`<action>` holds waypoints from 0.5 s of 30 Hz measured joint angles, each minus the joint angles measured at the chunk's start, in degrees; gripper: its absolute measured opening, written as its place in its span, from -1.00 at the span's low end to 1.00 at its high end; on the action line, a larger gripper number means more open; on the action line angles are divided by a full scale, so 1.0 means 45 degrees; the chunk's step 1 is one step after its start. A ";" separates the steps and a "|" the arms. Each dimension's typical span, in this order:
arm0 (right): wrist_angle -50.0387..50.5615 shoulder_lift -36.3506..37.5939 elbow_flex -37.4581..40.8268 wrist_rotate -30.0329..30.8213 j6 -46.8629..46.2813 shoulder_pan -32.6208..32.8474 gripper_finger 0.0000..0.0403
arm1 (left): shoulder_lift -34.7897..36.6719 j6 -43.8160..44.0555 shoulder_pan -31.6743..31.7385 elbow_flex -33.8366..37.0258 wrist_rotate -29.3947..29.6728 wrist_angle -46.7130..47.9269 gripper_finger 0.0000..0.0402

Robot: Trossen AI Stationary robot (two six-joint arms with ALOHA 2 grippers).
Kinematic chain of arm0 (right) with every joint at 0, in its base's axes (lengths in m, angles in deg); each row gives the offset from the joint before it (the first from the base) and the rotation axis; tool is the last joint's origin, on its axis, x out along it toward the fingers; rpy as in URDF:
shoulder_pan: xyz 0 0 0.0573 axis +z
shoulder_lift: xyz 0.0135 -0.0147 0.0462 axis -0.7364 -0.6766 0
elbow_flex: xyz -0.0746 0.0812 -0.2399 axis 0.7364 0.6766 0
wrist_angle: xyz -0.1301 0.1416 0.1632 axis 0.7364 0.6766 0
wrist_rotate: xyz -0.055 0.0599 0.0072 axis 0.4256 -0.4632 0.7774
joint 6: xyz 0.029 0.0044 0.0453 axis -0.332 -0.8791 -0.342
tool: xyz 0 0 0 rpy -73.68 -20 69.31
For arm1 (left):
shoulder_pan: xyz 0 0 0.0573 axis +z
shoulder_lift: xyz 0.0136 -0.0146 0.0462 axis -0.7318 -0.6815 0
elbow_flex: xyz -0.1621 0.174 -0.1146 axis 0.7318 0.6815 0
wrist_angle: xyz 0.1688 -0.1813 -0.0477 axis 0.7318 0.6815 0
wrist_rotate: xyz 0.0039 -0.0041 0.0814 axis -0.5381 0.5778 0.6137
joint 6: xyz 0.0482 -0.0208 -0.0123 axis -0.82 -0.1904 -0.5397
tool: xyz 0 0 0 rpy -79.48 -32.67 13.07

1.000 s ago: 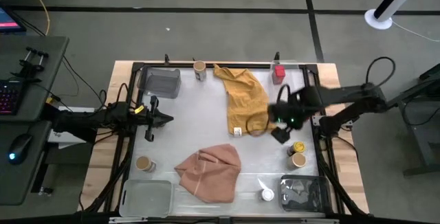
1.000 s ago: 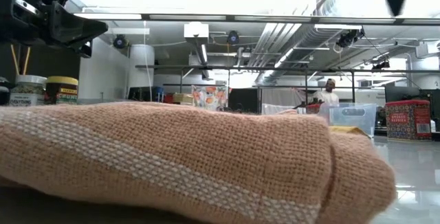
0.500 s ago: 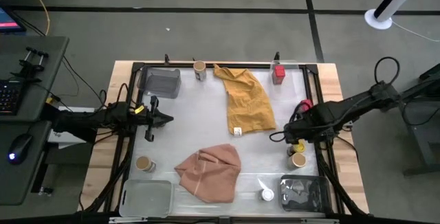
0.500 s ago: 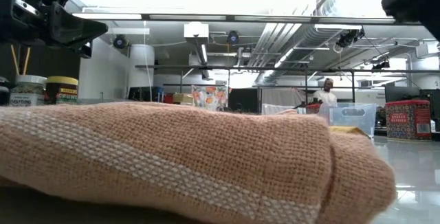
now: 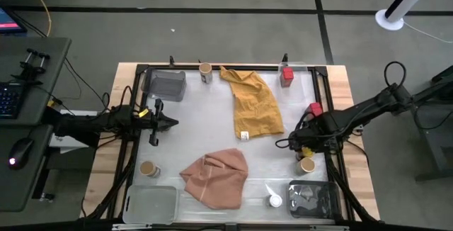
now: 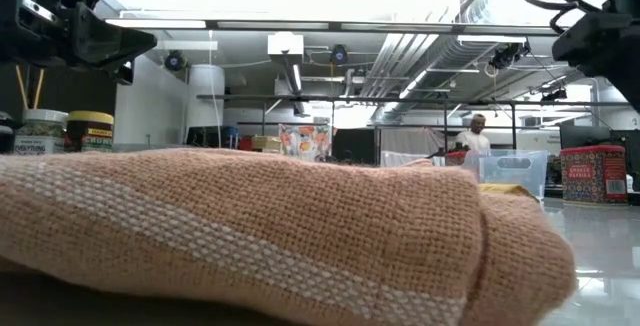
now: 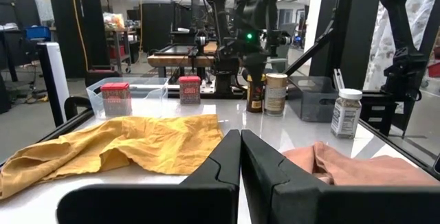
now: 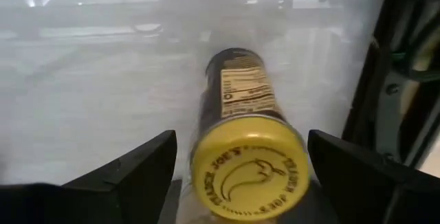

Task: Sort spices by type
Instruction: Put the right yellow seasoning bottle into the bottom right black bin

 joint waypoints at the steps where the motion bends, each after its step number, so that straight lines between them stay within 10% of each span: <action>1: -0.0182 0.0000 0.0177 -0.0097 -0.0013 0.0000 0.60 | 0.0000 0.0000 -0.0005 0.0000 -0.0004 0.0005 -1.00; 15: -0.0647 -0.0005 0.0735 -0.0149 0.0288 0.0000 0.29 | 0.0000 0.0000 -0.0002 0.0000 -0.0002 0.0010 -1.00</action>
